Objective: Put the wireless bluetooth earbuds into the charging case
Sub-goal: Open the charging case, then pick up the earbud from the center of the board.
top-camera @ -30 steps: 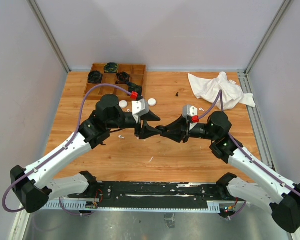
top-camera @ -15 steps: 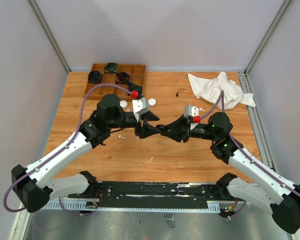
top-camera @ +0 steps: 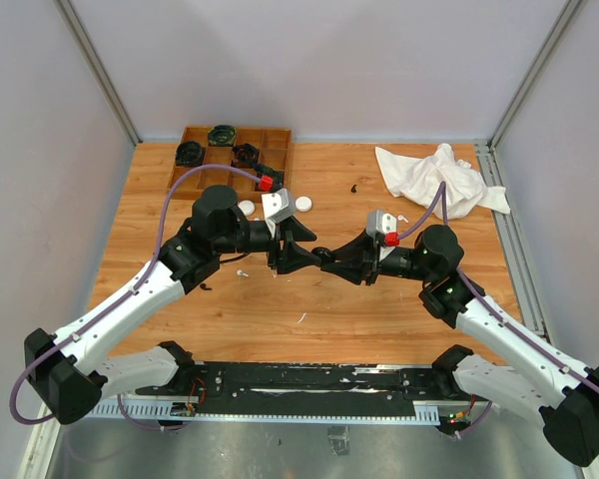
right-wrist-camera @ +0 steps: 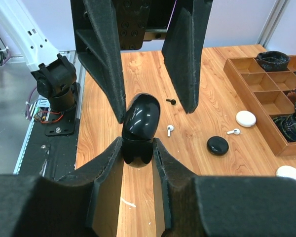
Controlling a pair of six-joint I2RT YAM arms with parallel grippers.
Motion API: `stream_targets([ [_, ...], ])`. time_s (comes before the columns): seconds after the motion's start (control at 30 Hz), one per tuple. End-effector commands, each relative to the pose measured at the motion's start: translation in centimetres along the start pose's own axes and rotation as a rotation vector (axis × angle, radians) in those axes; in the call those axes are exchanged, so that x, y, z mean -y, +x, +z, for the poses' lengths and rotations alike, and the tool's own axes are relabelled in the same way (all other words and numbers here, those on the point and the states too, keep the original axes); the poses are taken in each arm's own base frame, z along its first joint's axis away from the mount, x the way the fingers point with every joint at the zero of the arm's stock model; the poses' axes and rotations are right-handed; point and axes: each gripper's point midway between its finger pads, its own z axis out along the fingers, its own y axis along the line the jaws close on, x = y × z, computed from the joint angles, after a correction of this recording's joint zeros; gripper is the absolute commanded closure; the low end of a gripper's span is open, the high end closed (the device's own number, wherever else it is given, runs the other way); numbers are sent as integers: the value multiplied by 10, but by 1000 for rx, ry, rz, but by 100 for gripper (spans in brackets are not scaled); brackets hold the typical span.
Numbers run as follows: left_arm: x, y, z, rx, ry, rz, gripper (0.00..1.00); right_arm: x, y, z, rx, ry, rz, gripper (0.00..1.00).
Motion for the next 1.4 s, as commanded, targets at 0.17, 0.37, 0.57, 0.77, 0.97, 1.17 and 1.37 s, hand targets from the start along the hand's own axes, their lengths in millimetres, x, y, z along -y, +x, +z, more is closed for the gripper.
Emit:
stream_targets([
  [0.17, -20, -22, -2, 57, -73, -15, 38, -12, 0, 0, 14, -54, -22, 99],
  [0.37, -17, -17, -1, 51, -56, -24, 34, -9, 1, 1, 11, -33, -21, 99],
  [0.57, -27, -17, -9, 66, -146, -37, 24, 9, 15, -4, -23, 78, -32, 99],
  [0.77, -82, 6, -31, 70, -540, -262, 21, 29, 32, -12, -52, 208, -36, 99],
  [0.97, -116, 80, -66, -49, -887, -503, 16, 32, 47, -18, -67, 251, -30, 99],
  [1.17, -124, 145, -106, -95, -1129, -706, 5, 29, 52, -22, -70, 258, -31, 99],
  [1.37, -127, 196, -145, -147, -1305, -881, 1, 27, 55, -24, -74, 253, -31, 99],
])
